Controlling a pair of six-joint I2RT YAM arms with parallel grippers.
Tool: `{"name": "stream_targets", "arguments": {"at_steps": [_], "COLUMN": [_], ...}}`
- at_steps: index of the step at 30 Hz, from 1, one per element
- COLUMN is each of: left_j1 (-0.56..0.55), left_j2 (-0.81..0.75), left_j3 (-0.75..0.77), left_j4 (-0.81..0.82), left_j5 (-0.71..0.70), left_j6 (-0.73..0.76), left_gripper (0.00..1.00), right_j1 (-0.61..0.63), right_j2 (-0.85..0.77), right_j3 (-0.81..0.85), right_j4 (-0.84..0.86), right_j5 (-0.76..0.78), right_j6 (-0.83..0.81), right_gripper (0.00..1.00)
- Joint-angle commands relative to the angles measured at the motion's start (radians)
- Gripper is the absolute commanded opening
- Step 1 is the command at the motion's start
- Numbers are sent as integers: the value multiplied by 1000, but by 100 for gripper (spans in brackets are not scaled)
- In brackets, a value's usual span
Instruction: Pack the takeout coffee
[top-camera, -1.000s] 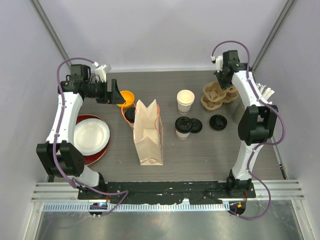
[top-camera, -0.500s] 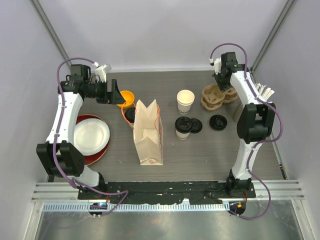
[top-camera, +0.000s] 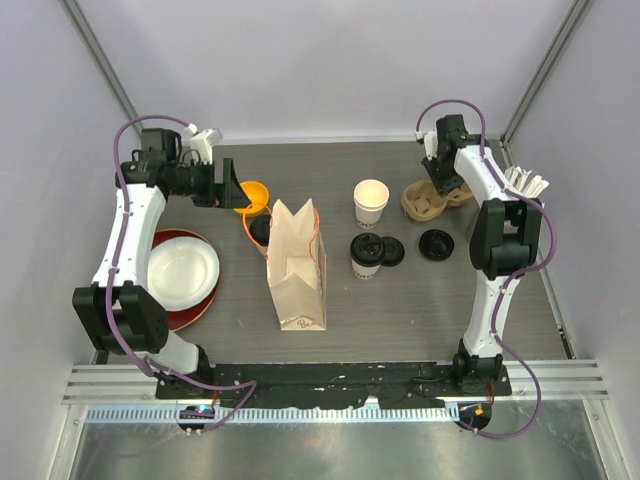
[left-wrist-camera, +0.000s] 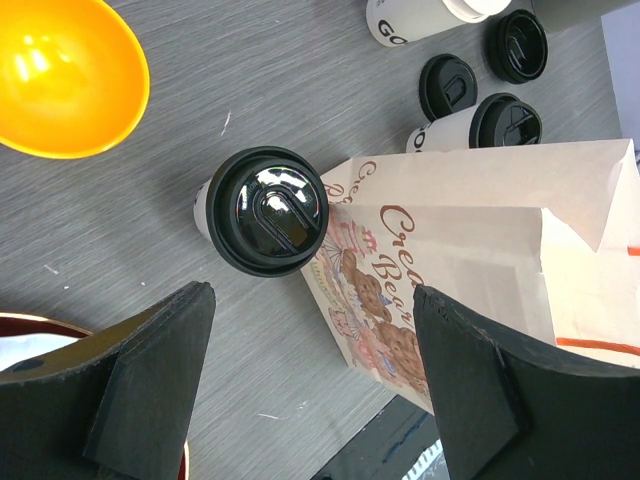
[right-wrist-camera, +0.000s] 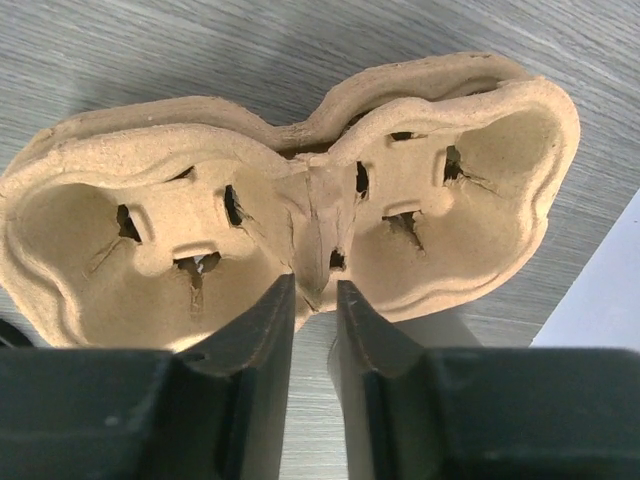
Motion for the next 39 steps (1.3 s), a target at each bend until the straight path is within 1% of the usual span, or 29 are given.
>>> {"name": "stream_targets", "arguments": {"at_steps": [1,5,6,7,10,12,14,16,18,21,26,35,38,39], "left_j1": [7,8,5,7,8,7,7,7,7,7,7,7,7,7], "left_j2": [-23,-20,-19,-19,-22,-22,-22,-20,-20,-17,-19,-26,-26,-26], "left_j3": [46,47,47,46,44,44,44,44,44,44,41,39,38,38], "left_j4": [-11,-13,-13,-14,-13,-13,-14,-16,-16,-17,-16,-19,-19,-19], "left_j5": [31,31,31,31,31,31,31,31,32,32,35,32,31,29], "left_j6": [18,19,19,21,22,24,24,25,27,28,27,33,30,31], "left_gripper": [85,85,85,85,85,85,85,85,85,85,85,85,85,85], "right_j1": [2,35,44,54,107,155,172,180,180,180,180,178,176,175], "right_j2": [-31,-85,-102,-132,-171,-171,-156,-151,-157,-151,-119,-53,-36,-34], "right_j3": [29,28,26,20,-9,-23,-18,-23,-64,-92,-90,-66,-52,-52], "right_j4": [21,30,33,36,53,56,41,42,68,82,73,58,39,39], "right_j5": [42,63,59,54,22,26,20,-4,-44,-67,-58,-44,-46,-43], "right_j6": [13,23,26,32,46,52,79,107,128,133,125,107,102,102], "right_gripper": [36,45,46,50,55,57,57,57,57,55,50,48,45,43]}}
